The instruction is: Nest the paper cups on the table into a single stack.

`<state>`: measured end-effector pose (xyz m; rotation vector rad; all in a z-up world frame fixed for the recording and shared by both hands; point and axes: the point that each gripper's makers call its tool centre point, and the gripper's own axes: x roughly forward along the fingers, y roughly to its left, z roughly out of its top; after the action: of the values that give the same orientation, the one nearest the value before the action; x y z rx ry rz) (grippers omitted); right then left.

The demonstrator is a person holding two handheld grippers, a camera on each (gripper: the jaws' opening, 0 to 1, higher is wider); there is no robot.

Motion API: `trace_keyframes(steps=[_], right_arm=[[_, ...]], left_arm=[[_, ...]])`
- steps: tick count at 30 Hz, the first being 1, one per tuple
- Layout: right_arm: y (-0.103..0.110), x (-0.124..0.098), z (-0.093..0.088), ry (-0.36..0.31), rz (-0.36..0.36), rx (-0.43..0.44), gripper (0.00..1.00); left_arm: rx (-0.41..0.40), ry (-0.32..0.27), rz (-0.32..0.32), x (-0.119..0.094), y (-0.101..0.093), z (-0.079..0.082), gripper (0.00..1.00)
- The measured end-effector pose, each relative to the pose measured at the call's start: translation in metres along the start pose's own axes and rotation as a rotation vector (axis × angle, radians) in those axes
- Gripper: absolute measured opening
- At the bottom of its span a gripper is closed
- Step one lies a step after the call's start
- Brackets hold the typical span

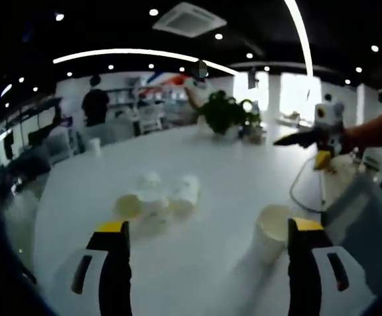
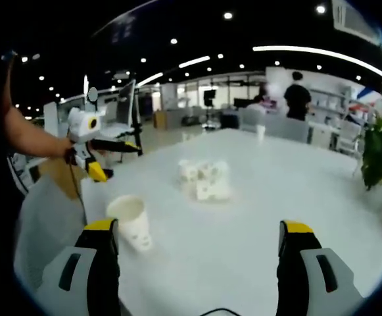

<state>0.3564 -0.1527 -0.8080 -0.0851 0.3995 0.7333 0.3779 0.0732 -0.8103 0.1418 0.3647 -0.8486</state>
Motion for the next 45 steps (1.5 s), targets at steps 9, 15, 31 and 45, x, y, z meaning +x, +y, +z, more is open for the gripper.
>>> trace_keyframes(steps=[9, 15, 31, 45], right_arm=[[-0.008, 0.004, -0.011, 0.033, -0.004, -0.014, 1.0], [-0.013, 0.01, -0.005, 0.027, -0.007, -0.044, 1.0], [-0.023, 0.031, 0.001, 0.031, 0.005, -0.075, 1.0], [-0.033, 0.052, -0.001, 0.046, 0.008, -0.081, 1.0]], left_arm=[[-0.012, 0.015, 0.043, -0.019, 0.01, -0.015, 0.98], [-0.032, 0.017, 0.073, -0.032, 0.019, -0.019, 0.98], [-0.033, 0.0, 0.104, -0.051, 0.051, -0.009, 0.98], [-0.04, 0.025, 0.094, -0.049, 0.055, -0.018, 0.98]])
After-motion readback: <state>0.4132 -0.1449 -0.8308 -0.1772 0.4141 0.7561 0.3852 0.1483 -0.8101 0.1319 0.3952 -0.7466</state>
